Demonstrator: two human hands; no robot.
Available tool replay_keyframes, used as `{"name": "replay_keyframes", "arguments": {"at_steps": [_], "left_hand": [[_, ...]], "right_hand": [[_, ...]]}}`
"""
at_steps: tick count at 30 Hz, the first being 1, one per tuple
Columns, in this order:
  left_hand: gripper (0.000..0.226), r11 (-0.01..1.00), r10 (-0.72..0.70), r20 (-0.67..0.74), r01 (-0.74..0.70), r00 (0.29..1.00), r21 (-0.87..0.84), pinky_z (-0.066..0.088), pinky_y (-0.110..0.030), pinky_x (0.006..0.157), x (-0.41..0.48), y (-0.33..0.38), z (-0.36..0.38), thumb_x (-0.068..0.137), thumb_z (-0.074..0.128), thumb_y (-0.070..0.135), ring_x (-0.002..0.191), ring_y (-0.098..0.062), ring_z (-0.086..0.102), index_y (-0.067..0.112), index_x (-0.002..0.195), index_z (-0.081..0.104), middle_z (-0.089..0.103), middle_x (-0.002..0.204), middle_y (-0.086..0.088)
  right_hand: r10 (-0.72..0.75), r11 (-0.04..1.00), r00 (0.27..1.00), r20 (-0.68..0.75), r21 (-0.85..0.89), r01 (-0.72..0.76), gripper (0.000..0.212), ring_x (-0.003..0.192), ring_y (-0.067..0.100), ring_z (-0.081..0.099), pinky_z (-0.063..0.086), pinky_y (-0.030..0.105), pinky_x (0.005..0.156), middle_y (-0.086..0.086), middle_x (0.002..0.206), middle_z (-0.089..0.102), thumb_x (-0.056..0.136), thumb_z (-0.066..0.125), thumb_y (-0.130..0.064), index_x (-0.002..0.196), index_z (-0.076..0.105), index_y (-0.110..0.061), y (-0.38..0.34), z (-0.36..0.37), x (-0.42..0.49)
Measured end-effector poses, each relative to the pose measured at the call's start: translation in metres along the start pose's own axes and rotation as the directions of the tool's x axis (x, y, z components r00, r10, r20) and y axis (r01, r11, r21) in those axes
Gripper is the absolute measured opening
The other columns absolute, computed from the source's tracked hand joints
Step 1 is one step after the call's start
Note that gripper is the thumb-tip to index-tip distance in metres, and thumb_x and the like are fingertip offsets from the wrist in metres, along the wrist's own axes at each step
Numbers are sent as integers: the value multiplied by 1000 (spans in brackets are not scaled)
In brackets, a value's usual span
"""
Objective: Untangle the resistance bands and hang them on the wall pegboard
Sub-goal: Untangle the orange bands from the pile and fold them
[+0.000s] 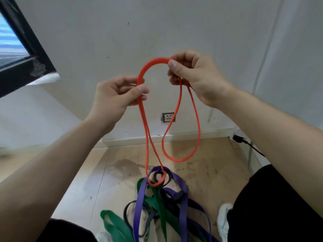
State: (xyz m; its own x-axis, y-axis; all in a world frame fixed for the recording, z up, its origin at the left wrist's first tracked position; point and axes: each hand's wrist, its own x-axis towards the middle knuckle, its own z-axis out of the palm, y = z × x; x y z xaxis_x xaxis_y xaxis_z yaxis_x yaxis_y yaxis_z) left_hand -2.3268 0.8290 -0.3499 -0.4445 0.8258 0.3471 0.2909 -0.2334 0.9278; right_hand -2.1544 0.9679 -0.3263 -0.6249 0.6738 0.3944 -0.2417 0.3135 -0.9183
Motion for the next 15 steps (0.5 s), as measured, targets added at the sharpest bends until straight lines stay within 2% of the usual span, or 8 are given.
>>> {"name": "replay_keyframes", "arguments": {"at_steps": [2, 4, 6, 10, 13, 15], "left_hand": [[24, 999, 40, -21, -40, 999, -14, 61, -30, 75, 0, 2, 2, 90, 71, 9, 77, -17, 75, 4, 113, 70, 79, 87, -2], [22, 996, 83, 20, -83, 996, 22, 59, -26, 74, -1, 4, 6, 89, 72, 12, 78, -17, 76, 10, 110, 73, 79, 87, 2], [20, 991, 112, 72, -117, 991, 72, 58, -25, 74, -3, 4, 10, 88, 73, 15, 81, -18, 76, 14, 109, 74, 80, 90, 2], [17, 987, 119, 79, -126, 990, 100, 58, -25, 75, -2, 1, 13, 88, 75, 13, 81, -16, 75, 16, 105, 76, 79, 87, 3], [20, 982, 120, 107, -134, 987, 136, 59, -25, 77, -3, -2, 14, 87, 76, 10, 81, -15, 75, 13, 106, 76, 79, 87, 1], [24, 976, 116, 130, -137, 985, 170, 60, -27, 79, -3, -5, 13, 87, 76, 10, 83, -19, 75, 8, 110, 74, 78, 92, -5]], "right_hand": [[26, 993, 992, 126, -119, -11, 14, 72, 18, 67, 57, 36, 80, 8, 83, 69, 92, 69, -7, 104, 65, -12, 3, -2, -3], [40, 971, 974, 223, -240, 15, 18, 79, 20, 69, 59, 33, 82, 14, 88, 71, 90, 72, -8, 107, 68, -10, 6, 0, -7], [30, 949, 965, 262, -310, 55, 17, 82, 18, 70, 58, 26, 81, 17, 92, 73, 90, 73, -10, 106, 70, -7, 6, 4, -9], [-12, 811, 955, 295, -556, 182, 14, 83, 11, 71, 54, 17, 73, 0, 88, 75, 90, 74, -18, 102, 75, -10, -1, 1, -7], [-12, 756, 954, 300, -622, 205, 14, 75, 10, 69, 56, 22, 67, -2, 82, 73, 90, 74, -19, 101, 76, -10, -2, -3, -5], [-6, 766, 955, 297, -612, 196, 17, 71, 19, 70, 60, 31, 62, 5, 82, 72, 91, 73, -17, 105, 75, -9, -3, -4, -6]]}}
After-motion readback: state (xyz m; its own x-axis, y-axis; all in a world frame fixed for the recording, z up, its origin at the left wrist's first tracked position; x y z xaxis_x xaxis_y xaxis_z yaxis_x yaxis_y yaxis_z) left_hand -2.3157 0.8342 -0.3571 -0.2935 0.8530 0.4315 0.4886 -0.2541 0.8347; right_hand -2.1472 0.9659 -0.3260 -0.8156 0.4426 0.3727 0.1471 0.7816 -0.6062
